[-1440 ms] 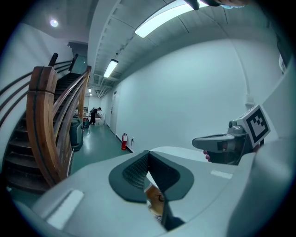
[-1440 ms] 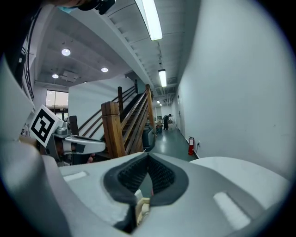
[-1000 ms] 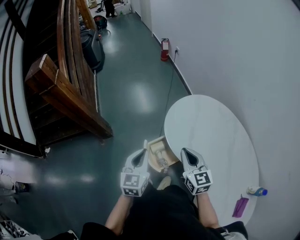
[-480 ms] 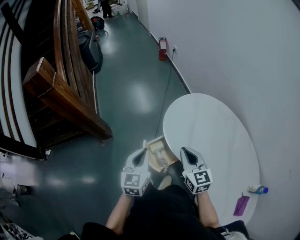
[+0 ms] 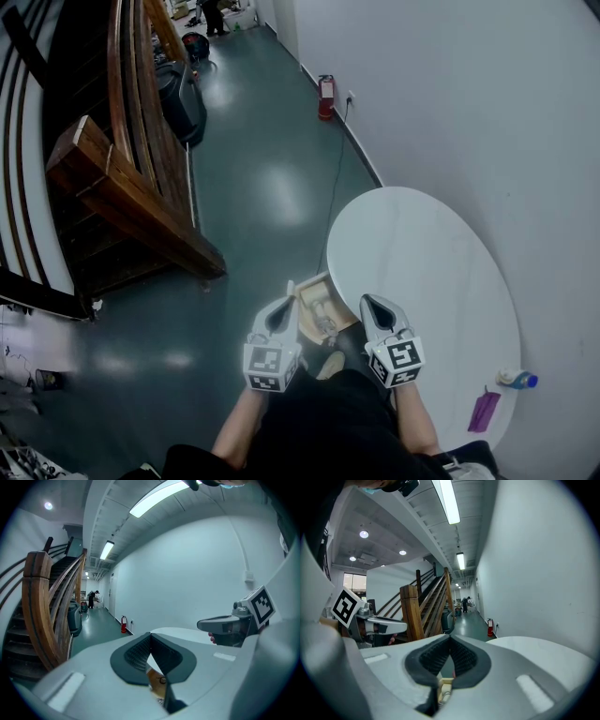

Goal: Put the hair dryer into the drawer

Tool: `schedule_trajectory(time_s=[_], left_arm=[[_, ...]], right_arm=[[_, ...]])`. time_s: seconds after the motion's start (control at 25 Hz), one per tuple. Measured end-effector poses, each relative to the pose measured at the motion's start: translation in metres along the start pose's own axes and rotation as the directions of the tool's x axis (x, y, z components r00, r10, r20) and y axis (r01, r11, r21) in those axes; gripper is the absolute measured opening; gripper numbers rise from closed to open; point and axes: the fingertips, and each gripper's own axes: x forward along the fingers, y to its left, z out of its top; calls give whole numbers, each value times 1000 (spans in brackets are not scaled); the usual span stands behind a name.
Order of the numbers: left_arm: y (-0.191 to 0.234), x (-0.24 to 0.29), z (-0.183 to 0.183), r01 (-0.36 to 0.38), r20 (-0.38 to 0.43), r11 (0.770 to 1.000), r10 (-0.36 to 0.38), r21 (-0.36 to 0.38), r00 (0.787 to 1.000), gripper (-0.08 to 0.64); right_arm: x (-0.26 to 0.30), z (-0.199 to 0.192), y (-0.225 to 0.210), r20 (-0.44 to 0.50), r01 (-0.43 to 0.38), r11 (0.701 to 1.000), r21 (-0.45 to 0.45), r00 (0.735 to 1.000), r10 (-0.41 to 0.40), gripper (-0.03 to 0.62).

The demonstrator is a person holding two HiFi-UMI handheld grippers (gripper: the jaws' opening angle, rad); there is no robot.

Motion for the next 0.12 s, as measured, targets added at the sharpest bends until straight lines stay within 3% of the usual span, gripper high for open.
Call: schedule_trajectory(time_s=[0.12], left_arm=[[-2, 0, -1, 1, -3, 1000, -1, 0, 1000, 6]], right_arm=[[-1, 0, -1, -2, -1, 1000, 1, 1000, 1, 5]])
